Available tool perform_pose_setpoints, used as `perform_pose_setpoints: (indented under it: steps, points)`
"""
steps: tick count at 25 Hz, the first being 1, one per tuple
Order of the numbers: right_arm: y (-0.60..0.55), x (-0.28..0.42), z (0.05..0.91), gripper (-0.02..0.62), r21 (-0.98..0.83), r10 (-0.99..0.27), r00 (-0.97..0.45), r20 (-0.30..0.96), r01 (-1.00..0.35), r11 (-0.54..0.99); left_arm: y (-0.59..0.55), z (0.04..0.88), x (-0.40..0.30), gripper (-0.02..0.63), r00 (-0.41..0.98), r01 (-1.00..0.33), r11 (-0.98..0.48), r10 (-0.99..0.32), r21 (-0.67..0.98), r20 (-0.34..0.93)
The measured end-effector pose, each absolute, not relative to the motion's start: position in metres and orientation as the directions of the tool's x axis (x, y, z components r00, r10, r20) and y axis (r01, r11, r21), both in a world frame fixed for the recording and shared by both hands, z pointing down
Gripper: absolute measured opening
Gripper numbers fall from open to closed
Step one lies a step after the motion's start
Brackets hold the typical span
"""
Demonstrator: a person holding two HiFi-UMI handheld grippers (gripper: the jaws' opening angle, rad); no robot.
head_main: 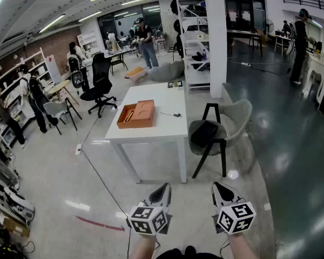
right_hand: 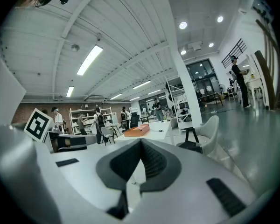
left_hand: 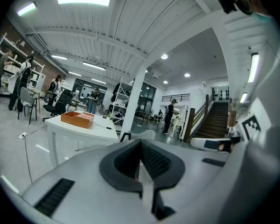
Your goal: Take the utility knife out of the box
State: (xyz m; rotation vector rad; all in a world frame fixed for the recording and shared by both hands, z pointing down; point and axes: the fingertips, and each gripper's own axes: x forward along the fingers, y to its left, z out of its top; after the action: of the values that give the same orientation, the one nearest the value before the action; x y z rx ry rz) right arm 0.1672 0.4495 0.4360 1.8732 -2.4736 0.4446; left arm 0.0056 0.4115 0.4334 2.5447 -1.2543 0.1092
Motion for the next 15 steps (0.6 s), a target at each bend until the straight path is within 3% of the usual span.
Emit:
perform_pose_setpoints:
  steps: [15]
  points:
    - [0.446, 0.156, 0.435, 0.0, -0.201, -0.923, -0.348, 0.164, -0.928, 0.315, 0.408, 0.438, -0.003, 0.015, 0.581, -0.81, -0.537, -0.79, 0.236, 0.196]
